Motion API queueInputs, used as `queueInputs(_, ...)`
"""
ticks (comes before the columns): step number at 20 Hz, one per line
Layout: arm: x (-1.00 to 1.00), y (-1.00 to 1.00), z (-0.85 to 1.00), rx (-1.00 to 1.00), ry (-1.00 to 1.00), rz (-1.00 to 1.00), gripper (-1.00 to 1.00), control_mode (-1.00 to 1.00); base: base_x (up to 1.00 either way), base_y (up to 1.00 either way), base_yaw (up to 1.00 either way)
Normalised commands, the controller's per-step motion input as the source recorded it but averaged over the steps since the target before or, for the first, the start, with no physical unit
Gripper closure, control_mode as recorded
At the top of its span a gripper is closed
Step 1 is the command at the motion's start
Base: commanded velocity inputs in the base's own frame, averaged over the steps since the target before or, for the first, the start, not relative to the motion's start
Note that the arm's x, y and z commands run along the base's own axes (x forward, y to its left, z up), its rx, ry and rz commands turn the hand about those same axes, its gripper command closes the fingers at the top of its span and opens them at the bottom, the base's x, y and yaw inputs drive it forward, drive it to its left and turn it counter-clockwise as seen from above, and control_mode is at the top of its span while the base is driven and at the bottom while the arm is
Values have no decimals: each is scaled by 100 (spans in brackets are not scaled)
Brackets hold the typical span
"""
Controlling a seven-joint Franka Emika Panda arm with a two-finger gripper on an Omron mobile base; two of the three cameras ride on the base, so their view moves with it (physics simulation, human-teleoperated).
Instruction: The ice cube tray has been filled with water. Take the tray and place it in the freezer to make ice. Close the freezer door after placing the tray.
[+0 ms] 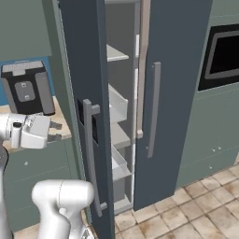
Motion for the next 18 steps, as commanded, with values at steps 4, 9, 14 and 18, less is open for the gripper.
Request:
queueInputs(4, 0, 0, 0, 0, 0, 0, -100, 100, 29, 14, 0)
queueInputs(9, 8, 20, 0, 0, -1, 0, -100, -100, 10, 11, 0)
queueInputs(14, 13, 58, 0, 0, -2, -6, -100, -100, 0, 0, 0)
queueInputs(18, 37, 18, 0, 1, -4, -12, -100, -100, 0, 0, 0)
